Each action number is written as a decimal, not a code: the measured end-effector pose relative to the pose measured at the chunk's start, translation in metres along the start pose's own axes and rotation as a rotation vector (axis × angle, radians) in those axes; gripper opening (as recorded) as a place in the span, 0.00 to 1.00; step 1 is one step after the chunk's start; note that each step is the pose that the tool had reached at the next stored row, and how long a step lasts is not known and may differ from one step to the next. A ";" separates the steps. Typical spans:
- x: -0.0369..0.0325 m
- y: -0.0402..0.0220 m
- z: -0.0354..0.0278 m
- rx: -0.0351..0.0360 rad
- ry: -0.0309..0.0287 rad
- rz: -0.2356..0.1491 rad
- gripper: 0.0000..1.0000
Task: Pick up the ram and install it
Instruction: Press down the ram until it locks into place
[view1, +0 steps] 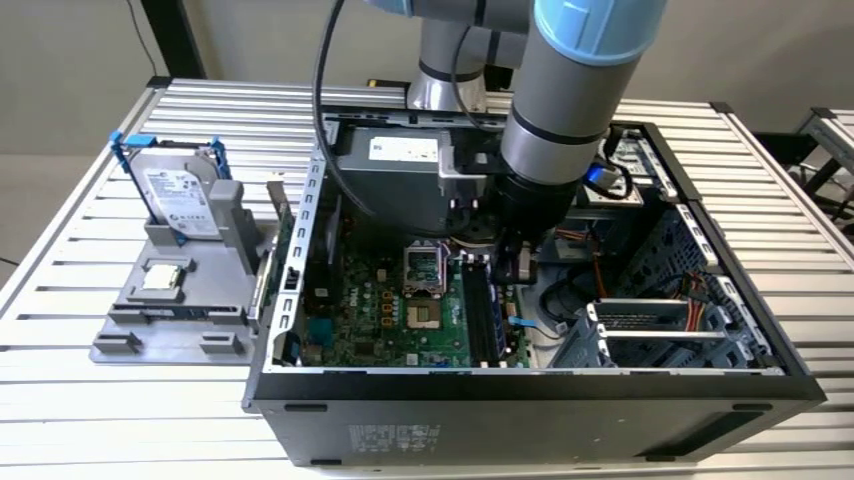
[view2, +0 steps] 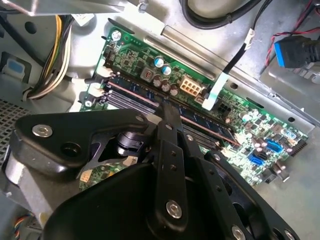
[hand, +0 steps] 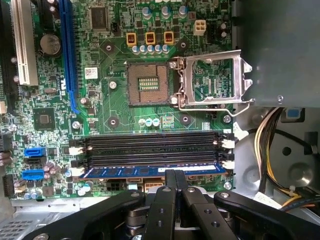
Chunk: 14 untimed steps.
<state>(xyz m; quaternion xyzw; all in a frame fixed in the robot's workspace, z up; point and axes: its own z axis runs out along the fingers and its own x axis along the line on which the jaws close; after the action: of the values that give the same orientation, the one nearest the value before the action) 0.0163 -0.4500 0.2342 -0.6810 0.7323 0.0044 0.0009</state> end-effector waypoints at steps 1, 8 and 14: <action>0.0000 0.0000 0.0013 0.0000 0.0000 0.000 0.00; 0.0002 0.0000 0.0111 -0.0002 0.0009 0.000 0.00; 0.0002 0.0000 0.0153 0.0000 0.0006 0.000 0.00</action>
<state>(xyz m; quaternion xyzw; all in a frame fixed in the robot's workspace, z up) 0.0163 -0.4500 0.2189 -0.6809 0.7323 0.0042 0.0007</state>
